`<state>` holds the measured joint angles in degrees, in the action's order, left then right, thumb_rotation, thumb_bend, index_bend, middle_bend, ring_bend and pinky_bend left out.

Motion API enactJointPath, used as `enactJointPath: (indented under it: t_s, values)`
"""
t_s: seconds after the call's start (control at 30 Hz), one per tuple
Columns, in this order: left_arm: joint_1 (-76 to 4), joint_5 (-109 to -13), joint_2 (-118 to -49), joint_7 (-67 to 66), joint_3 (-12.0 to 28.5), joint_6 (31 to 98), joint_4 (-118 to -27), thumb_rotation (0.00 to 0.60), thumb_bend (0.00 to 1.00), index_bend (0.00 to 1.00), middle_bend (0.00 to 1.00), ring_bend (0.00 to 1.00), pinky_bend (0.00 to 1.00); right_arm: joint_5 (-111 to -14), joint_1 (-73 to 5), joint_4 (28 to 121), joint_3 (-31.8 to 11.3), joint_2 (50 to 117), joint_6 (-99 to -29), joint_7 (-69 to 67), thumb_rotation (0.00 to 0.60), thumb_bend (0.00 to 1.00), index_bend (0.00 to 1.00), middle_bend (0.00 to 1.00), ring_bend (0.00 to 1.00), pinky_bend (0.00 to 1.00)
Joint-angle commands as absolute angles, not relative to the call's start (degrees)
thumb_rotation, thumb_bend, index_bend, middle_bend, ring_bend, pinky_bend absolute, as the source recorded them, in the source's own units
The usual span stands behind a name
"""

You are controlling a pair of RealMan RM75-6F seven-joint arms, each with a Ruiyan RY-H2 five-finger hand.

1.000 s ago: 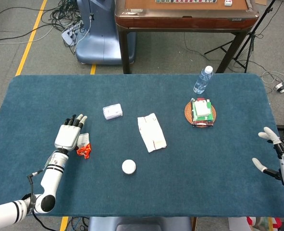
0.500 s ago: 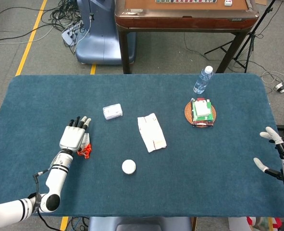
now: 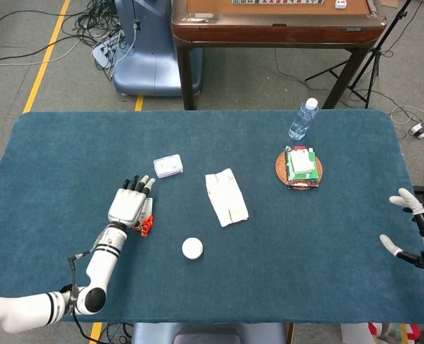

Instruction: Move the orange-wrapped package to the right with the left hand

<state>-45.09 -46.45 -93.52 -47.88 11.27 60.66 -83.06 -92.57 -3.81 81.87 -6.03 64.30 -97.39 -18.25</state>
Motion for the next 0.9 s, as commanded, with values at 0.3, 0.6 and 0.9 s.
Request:
enactJointPath:
  t_s: [0.3, 0.6, 0.9]
  values:
    - [-48.36, -45.03, -96.07, -51.56, 11.65, 61.82, -83.69, 0.600, 0.00, 0.00, 0.00, 0.00, 0.11, -92.97, -3.57, 81.85, -5.98, 63.99, -97.96, -18.97, 0.600, 0.16, 0.10, 0.30, 0.34, 0.49]
    - [-51.83, -41.74, -98.45, -54.68, 12.69, 61.14, -81.98, 0.600, 0.00, 0.00, 0.00, 0.00, 0.11, -93.23, -3.17, 81.80, -5.98, 63.68, -98.84, -19.93, 0.600, 0.16, 0.10, 0.30, 0.34, 0.49]
    - [-53.14, -40.94, -97.81, -57.07, 12.53, 64.12, -84.59, 0.600, 0.00, 0.00, 0.00, 0.00, 0.11, -92.52, -2.79, 81.29, -6.33, 63.39, -99.22, -21.47, 0.600, 0.16, 0.10, 0.30, 0.34, 0.49]
